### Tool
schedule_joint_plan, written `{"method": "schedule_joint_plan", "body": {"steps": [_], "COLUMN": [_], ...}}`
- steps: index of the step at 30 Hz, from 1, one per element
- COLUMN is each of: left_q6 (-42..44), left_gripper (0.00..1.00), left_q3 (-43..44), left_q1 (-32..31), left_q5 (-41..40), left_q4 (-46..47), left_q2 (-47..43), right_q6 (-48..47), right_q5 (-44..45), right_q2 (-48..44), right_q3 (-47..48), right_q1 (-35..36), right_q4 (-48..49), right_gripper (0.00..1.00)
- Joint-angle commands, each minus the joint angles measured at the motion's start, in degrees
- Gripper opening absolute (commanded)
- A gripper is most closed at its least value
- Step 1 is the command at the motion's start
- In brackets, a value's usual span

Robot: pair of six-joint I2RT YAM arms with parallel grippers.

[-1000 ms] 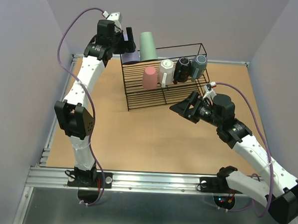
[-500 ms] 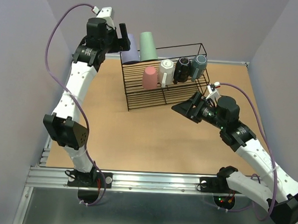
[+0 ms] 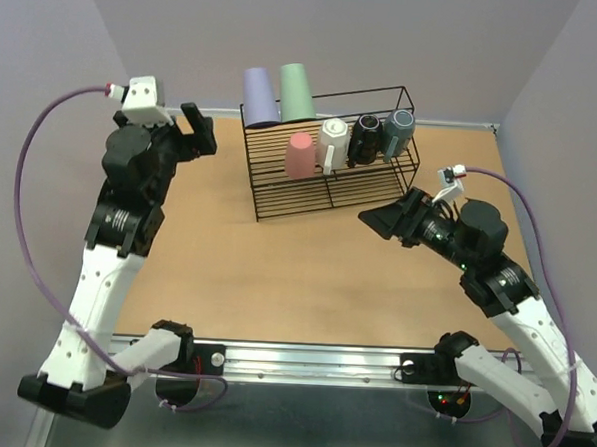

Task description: Load the cups into the dish rack

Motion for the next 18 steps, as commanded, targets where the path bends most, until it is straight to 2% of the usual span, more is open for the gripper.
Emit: {"method": "schedule_joint_plan", "body": {"steps": [1, 8, 11, 14, 18], "left_q6": [2.2, -2.5, -3.0, -4.5, -4.7], "left_gripper": [0.99, 0.99, 0.99, 0.99, 0.97], "left_q3": [-11.3, -28.5, -34.1, -39.1, -46.5], "left_q1": [-0.2, -0.2, -0.2, -0.1, -0.2], "left_q5": [-3.7, -8.0, -12.1, -20.4, -26.0], "left_q4": [10.1, 10.1, 12.0, 12.6, 15.9], "left_q2": [-9.2, -20.4, -26.4, -28.9, -31.1], "right_q6": [-4.7, -7.2, -8.5, -8.2, -6.5], "right_q5": [5.0, 12.2, 13.1, 15.5, 18.9], "right_q2": [-6.4, -14.3, -16.5, -18.8, -22.1], "right_q3": [5.5, 6.5, 7.1, 6.8, 5.9], "right_q1": [0.3, 0.3, 0.3, 0.3, 0.3], "right_q4": [-2.4, -9.9, -13.5, -16.9, -20.6], "right_gripper": [0.91, 0.93, 0.93, 0.93, 0.94]}}
